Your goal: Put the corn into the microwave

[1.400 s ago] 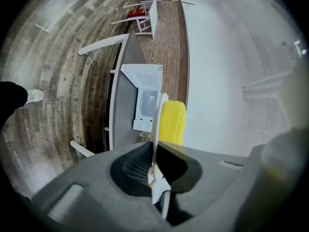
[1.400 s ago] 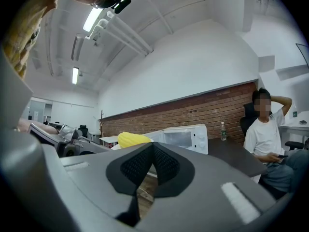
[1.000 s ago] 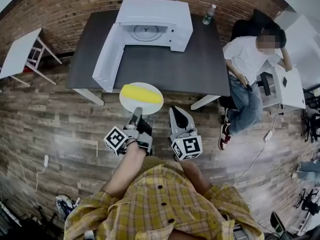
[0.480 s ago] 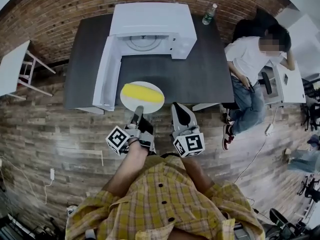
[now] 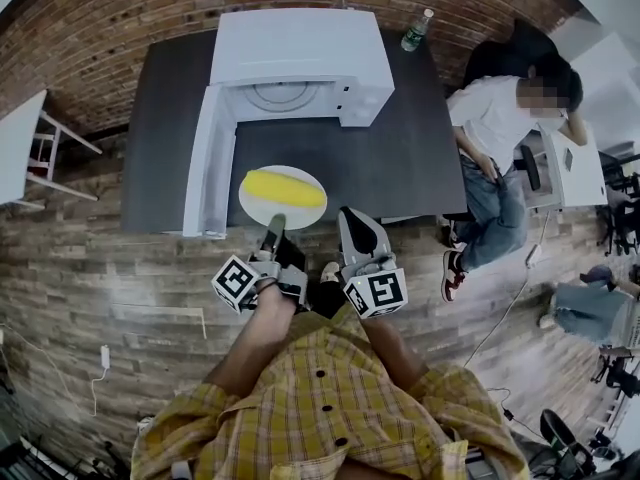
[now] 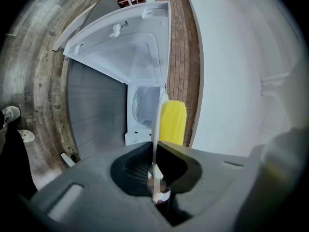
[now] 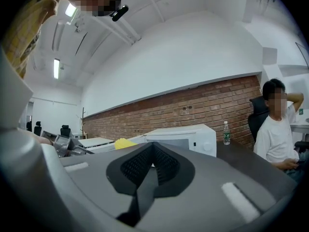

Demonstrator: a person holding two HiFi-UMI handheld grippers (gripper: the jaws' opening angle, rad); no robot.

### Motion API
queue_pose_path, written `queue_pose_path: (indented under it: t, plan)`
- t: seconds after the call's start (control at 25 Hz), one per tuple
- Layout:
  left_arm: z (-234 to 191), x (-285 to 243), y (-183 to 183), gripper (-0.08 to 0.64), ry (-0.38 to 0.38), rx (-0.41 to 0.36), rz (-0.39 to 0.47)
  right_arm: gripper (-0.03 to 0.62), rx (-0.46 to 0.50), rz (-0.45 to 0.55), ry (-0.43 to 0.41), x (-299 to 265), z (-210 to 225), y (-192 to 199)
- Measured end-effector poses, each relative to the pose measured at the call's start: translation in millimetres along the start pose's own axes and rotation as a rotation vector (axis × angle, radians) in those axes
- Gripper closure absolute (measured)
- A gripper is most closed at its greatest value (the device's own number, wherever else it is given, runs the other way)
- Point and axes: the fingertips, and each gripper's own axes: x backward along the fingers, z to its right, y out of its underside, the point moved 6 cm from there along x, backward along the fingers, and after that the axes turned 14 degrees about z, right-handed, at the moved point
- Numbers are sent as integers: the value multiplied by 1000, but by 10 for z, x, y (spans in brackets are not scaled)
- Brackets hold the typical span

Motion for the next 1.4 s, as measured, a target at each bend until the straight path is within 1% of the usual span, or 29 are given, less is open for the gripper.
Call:
queue_pose_path:
  t: [0.16,0.24,0.36,0.48,0.76,0.88,0.96,1.04,1.12,1.2,1.28,1.4]
  plan:
    - [-34,-147,21,543,-7,11,16,591,-11,5,-10,-113,119,46]
    - [-40,-238,10,545,-4,10,24,591,-5,6,-16,-193,184,69]
    - [-23,-376,16,543,2,10,33,591,-21,10,-17,-316,319,102]
    - [4,-507,2,545,4,7,49,592,0,16,-37,-476,391,111]
    - [-81,-804,63,544,-16,23,89,591,-9,-14,-64,-695,629,244]
    - [-127,-911,64,545,-21,18,110,594,-25,-24,-76,-790,725,281]
    - [-177,-977,65,543,-29,10,118,594,-54,-37,-86,-840,795,307]
    - [-175,-1040,92,543,-27,27,133,595,-80,-43,-99,-883,856,317]
    - [-186,-1090,113,543,-30,28,146,595,-68,-41,-108,-924,911,307]
    - [-233,-1118,125,543,-42,-2,150,595,-50,-39,-115,-945,958,304]
    - [-237,-1149,150,541,-36,-11,163,595,-45,-42,-126,-947,983,332]
    - [-234,-1225,187,541,-15,29,187,595,-38,-50,-148,-959,994,378]
